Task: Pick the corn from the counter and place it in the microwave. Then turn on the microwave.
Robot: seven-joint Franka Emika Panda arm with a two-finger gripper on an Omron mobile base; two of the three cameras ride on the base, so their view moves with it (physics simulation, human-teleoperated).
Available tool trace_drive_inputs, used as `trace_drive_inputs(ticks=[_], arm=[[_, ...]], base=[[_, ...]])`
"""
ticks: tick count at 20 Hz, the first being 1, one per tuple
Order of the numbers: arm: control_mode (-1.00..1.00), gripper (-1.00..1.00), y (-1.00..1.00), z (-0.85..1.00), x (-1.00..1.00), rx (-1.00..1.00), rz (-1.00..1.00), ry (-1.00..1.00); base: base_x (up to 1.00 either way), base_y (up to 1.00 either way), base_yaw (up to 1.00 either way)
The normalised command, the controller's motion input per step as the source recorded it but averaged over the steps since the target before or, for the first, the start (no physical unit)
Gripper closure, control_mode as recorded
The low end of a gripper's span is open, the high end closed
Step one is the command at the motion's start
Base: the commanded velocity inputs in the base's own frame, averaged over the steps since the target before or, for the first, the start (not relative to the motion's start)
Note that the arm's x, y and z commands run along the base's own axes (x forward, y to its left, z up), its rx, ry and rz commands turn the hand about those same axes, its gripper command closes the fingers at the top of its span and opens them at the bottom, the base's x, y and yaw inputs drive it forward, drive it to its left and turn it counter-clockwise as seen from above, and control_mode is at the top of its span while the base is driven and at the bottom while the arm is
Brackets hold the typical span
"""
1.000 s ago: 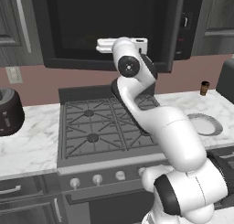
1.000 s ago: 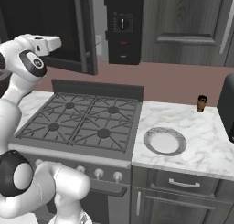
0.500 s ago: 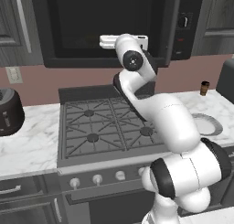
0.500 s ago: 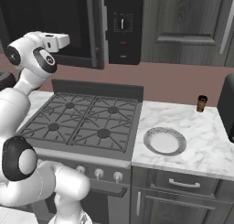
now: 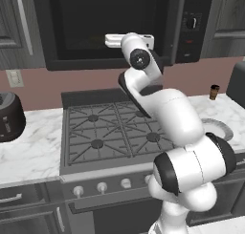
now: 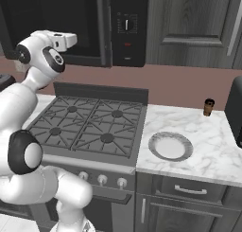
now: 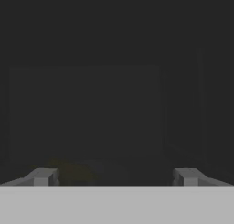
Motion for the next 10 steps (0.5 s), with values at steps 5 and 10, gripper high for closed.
trace_drive_inputs(ticks=[5, 10], arm=[[-1.00, -1.00, -0.01, 0.00, 0.28, 0.01, 0.00, 0.00], [-1.00, -1.00, 0.00, 0.00, 0.27, 0.01, 0.00, 0.00]], base=[[0.00, 0.00, 0.00], [0.00, 0.00, 0.00]])
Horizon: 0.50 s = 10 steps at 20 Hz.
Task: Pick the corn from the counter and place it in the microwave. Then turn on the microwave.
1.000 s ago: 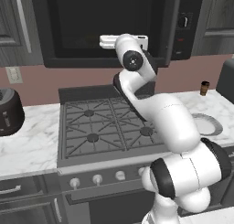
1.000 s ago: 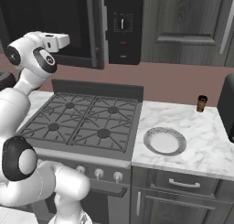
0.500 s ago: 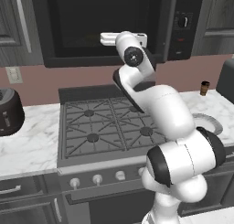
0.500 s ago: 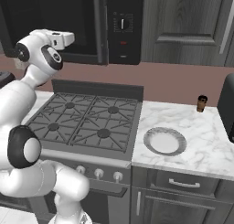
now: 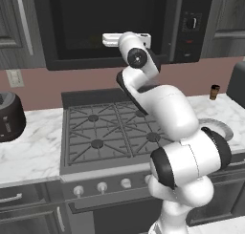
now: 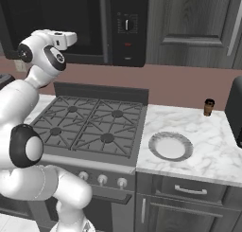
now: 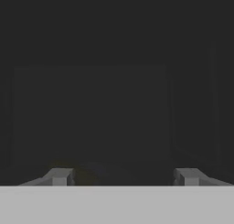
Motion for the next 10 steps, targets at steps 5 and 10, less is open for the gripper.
trace_drive_inputs(ticks=[5, 10], arm=[[-1.00, -1.00, -0.02, 0.00, 0.03, 0.02, 0.00, 0.00], [-1.00, -1.00, -0.11, 0.05, -0.32, 0.04, 0.00, 0.00]], base=[[0.00, 0.00, 0.00], [0.00, 0.00, 0.00]])
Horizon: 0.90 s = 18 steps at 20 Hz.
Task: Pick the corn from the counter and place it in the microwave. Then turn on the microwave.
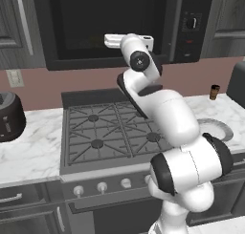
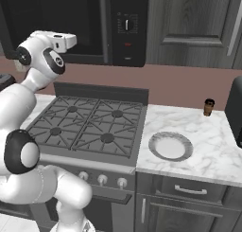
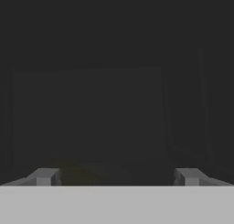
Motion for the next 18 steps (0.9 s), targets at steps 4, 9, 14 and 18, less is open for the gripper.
trace_drive_inputs(ticks=[4, 9, 14, 18], arm=[[-1.00, -1.00, -0.13, 0.00, -0.35, 0.04, 0.00, 0.00], [-1.00, -1.00, -0.12, 0.00, -0.33, 0.06, 0.00, 0.00], [-1.00, -1.00, -0.19, 0.00, -0.32, 0.13, 0.00, 0.00], [-1.00, -1.00, -0.24, 0.00, -0.39, 0.14, 0.00, 0.00]], base=[[0.00, 0.00, 0.00], [0.00, 0.00, 0.00], [0.00, 0.00, 0.00], [0.00, 0.00, 0.00]])
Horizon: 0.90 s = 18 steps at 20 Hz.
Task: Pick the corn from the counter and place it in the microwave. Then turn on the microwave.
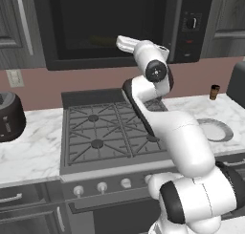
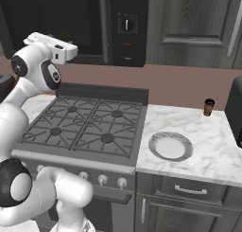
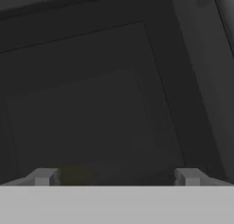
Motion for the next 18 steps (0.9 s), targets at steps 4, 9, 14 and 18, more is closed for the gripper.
trace_drive_inputs(ticks=[4, 9, 14, 18], arm=[[-1.00, -1.00, -0.32, 0.00, -0.42, 0.13, 0.00, 0.00], [-1.00, -1.00, -0.40, 0.00, -0.37, 0.08, 0.02, 0.00], [-1.00, -1.00, -0.43, 0.00, -0.42, 0.00, 0.05, 0.00], [-1.00, -1.00, -0.34, 0.00, -0.48, 0.00, 0.03, 0.00]], base=[[0.00, 0.00, 0.00], [0.00, 0.00, 0.00], [0.00, 0.00, 0.00], [0.00, 0.00, 0.00]])
